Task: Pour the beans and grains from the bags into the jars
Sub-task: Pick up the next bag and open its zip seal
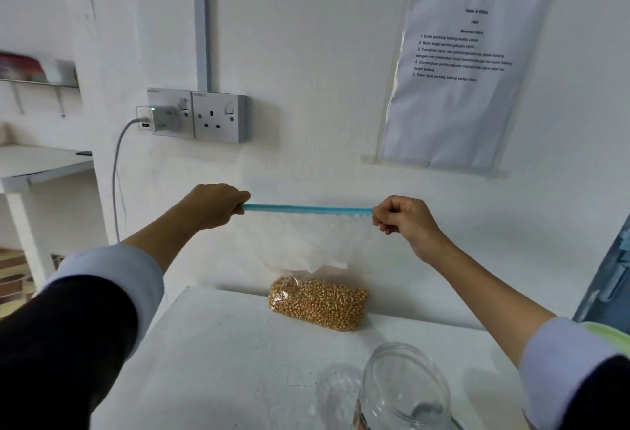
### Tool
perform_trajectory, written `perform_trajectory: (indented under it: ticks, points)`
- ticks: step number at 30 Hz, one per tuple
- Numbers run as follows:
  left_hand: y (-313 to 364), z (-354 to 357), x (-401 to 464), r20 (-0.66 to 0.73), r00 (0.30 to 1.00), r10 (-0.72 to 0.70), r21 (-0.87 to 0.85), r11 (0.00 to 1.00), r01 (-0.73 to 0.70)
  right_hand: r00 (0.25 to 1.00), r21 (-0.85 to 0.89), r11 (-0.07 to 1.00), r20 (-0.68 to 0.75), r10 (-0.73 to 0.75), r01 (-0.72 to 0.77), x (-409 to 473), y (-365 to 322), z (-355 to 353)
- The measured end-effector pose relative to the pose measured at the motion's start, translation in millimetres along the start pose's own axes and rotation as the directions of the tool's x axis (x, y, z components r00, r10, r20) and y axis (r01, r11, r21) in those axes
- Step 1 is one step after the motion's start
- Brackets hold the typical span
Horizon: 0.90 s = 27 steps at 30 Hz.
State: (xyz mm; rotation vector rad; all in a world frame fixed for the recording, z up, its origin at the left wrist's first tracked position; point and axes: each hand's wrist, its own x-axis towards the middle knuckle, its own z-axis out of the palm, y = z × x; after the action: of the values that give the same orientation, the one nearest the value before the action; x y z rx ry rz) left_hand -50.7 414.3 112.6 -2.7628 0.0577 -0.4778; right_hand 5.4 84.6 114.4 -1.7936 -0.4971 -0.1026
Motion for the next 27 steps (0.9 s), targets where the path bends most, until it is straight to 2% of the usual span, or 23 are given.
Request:
perform_trajectory:
  ticks: [3,6,9,12,15,16,17,20,22,24,27]
  points:
    - [-13,-8,-1,-0.075,0.992,-0.1,0.033,0.994,0.102,0.997,0.036,0.997,0.024,-0.07,0.069,-4,-26,12]
    - [-21,-24,3,-0.158,0.97,-0.187,-0.005,0.982,0.189,0.989,0.054,0.99,0.057,-0.135,0.132,-11,-54,16]
    - [-14,-28,5,-0.209,0.939,-0.273,-0.119,0.96,0.252,0.951,0.072,0.987,0.266,-0.155,0.141,-28,-67,16]
    - [4,-26,8,-0.268,0.913,-0.307,-0.242,0.939,0.245,0.819,0.025,0.991,0.561,-0.123,0.132,-42,-76,17]
    - [17,-30,15,-0.292,0.909,-0.298,-0.297,0.932,0.21,0.665,-0.048,0.994,0.746,-0.029,0.098,-40,-87,16]
    - [20,-33,17,-0.289,0.908,-0.304,-0.317,0.925,0.208,0.651,-0.07,0.995,0.759,0.004,0.076,-36,-88,16]
    - [23,-35,19,-0.284,0.908,-0.307,-0.334,0.92,0.207,0.672,-0.088,0.995,0.74,0.034,0.046,-30,-88,19]
    - [35,-39,22,-0.271,0.914,-0.302,-0.369,0.91,0.191,0.849,-0.134,0.99,0.518,0.099,-0.033,-12,-83,35]
    - [43,-40,22,-0.276,0.906,-0.321,-0.402,0.895,0.195,0.925,-0.2,0.977,0.353,0.144,-0.076,-1,-80,48]
    - [50,-40,20,-0.266,0.894,-0.361,-0.402,0.884,0.237,0.932,-0.298,0.949,0.304,0.199,-0.105,7,-78,58]
    - [57,-37,18,-0.23,0.884,-0.407,-0.421,0.861,0.286,0.882,-0.409,0.902,0.366,0.298,-0.135,10,-75,69]
